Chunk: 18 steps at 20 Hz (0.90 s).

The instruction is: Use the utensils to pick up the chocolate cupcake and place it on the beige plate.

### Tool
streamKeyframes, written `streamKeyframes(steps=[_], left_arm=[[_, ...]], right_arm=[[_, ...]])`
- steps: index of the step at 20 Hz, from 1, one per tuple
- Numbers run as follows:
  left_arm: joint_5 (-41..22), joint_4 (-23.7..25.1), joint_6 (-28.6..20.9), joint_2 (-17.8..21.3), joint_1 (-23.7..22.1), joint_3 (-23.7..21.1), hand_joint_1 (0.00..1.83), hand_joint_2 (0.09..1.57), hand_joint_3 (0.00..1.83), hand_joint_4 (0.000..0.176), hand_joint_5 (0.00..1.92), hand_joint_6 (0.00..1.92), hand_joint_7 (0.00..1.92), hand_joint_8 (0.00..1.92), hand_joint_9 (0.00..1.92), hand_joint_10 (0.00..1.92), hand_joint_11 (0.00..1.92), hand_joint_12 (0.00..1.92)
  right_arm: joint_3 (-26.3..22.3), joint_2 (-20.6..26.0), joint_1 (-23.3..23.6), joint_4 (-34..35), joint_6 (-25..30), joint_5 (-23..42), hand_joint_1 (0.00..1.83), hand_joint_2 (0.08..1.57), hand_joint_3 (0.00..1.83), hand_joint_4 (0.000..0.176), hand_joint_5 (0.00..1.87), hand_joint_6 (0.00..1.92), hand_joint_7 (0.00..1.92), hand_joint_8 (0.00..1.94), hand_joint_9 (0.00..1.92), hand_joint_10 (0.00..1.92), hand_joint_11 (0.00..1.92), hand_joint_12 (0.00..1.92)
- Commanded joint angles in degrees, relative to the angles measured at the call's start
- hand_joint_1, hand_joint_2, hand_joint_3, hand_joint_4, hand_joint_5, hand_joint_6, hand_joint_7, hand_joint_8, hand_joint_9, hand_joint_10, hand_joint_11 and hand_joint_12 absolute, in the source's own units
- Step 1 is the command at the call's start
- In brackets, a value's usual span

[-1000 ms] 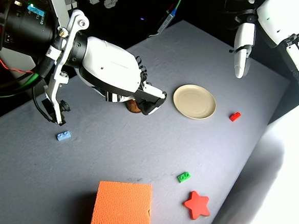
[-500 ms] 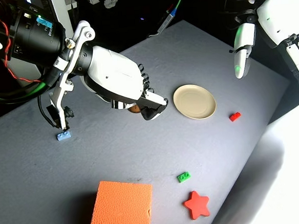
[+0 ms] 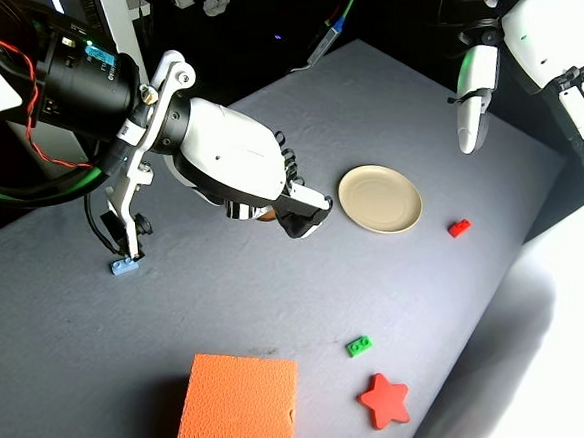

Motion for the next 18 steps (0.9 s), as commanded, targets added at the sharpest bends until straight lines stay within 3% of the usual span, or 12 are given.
streamKeyframes(steps=[1, 3, 6, 18], left_arm=[[0.4, 0.7, 0.0, 0.5, -0.7, 0.2, 0.00, 1.11, 0.00, 0.000, 0.05, 0.01, 0.02, 0.01, 0.00, 0.00, 0.01, 0.00], [0.4, 0.7, 0.0, 0.5, -0.7, 0.2, 0.00, 1.11, 0.00, 0.000, 0.04, 0.00, 0.01, 0.00, 0.00, 0.00, 0.00, 0.00], [0.4, 0.8, 0.0, 0.5, -0.7, 0.2, 0.00, 1.11, 0.00, 0.000, 0.04, 0.00, 0.03, 0.01, 0.02, 0.01, 0.03, 0.01], [0.4, 0.8, 0.0, 0.6, -0.7, 0.2, 0.00, 1.11, 0.00, 0.000, 0.02, 0.00, 0.00, 0.00, 0.00, 0.00, 0.00, 0.00]], right_arm=[[0.1, 0.1, 0.3, -0.2, 0.0, 6.1, 0.99, 1.11, 0.00, 0.000, 0.80, 0.01, 0.78, 0.00, 0.71, 0.01, 0.00, 1.62], [0.1, -0.1, 0.1, -0.3, 0.0, 6.1, 1.00, 1.10, 0.00, 0.000, 0.79, 0.00, 0.77, 0.00, 0.68, 0.00, 0.00, 1.55], [0.1, -0.1, 0.0, -0.3, 0.0, 6.2, 1.00, 1.10, 0.00, 0.000, 0.78, 0.00, 0.77, 0.00, 0.70, 0.01, 0.00, 1.62], [0.0, -0.1, -0.1, -0.4, -0.2, 6.2, 1.00, 1.10, 0.00, 0.000, 0.86, 0.02, 0.83, 0.01, 0.72, 0.00, 0.00, 1.57]])
